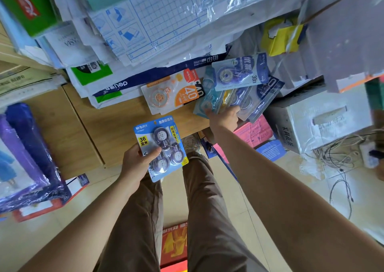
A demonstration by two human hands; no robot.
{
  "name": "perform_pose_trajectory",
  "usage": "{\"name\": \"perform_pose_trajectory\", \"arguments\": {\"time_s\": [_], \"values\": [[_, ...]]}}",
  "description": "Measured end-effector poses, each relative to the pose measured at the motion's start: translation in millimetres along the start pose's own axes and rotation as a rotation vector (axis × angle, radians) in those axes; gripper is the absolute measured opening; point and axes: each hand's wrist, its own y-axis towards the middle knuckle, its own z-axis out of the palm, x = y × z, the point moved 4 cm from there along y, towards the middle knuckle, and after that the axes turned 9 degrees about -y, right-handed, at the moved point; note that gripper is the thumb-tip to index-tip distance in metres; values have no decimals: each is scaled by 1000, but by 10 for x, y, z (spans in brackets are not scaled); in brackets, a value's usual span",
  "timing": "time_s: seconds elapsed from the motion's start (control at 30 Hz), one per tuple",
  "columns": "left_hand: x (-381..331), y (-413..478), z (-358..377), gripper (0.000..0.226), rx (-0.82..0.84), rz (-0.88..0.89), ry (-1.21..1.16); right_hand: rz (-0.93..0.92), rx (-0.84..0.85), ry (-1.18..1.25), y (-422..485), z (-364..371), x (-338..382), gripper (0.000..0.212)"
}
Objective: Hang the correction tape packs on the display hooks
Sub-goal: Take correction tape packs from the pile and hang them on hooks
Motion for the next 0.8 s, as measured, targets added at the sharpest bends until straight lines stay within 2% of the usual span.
{"name": "perform_pose_trajectory", "arguments": {"time_s": [0.13, 0.27, 0.33, 0.47, 0.57, 0.7, 0.8], "values": [[-35, -29, -76, 20, -21, 13, 16, -5, 59, 61, 26, 0, -107, 62], [-35, -37, -110, 25, -32, 11, 10, -127, 171, -2, -59, -69, -252, 34], [-32, -50, -105, 25, -27, 16, 19, -127, 272, 65, -133, -78, -397, 25], [-47, -69, -69, 24, -25, 31, 51, -33, 412, 275, -275, -176, -676, 25], [-75, -102, -50, 23, -32, 50, 78, -44, 488, 337, -421, -306, -788, 27], [-236, -244, -40, 19, -49, 85, 108, -114, 486, 327, -617, -514, -787, 19], [-517, -456, -70, 17, -68, 152, 187, -296, 382, 118, -863, -784, -602, 12]]}}
